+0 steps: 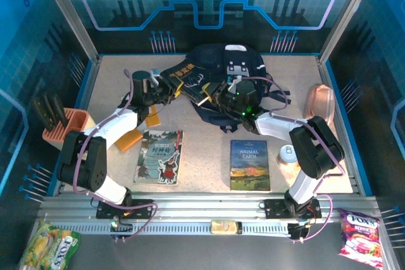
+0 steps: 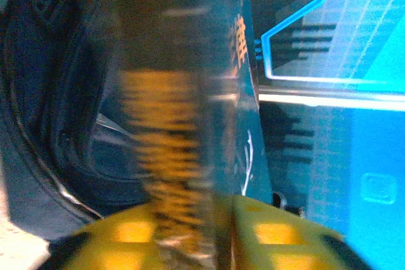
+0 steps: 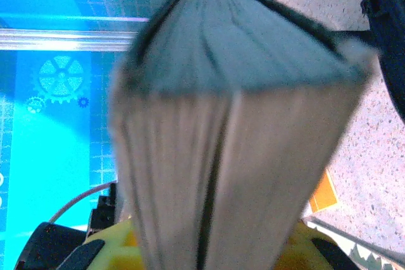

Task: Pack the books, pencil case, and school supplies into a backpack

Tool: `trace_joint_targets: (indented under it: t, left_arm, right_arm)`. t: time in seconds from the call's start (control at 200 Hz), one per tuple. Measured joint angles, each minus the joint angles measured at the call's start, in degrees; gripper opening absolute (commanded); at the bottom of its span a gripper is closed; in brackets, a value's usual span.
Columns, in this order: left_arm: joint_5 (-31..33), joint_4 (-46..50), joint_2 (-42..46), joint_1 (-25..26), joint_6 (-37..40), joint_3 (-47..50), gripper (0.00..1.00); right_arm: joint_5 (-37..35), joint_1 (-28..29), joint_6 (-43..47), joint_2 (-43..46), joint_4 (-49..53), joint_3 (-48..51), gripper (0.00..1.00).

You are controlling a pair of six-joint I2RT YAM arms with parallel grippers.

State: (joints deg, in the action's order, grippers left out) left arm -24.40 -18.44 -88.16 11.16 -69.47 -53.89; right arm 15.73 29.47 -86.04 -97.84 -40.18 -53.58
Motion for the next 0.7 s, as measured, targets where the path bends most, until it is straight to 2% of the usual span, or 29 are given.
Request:
trace_joint_targets:
  t: [0.135,0.225,0.4,0.7]
  left_arm:
    - [-0.2,7.9,0.0,0.6,7.1,-3.5,0.63]
    - [0.8,13.0,0.0,1.6,12.0,-6.7,0.70]
    - [3.0,21.9,-2.3,5.1,21.5,-14.8,0.73]
    - [8.2,38.1,-18.3,14.4,40.0,-34.0,0.72]
  right_arm:
    - [0.5,-2.4,3.1,2.0,1.1,1.7,0.05]
    - [0.7,-5.1,6.5,5.2,4.3,3.7,0.05]
    - [0.4,-11.4,12.7,13.7,12.0,7.7,0.05]
    - [-1.2,-22.1,22.4,28.6,28.2,10.9,0.05]
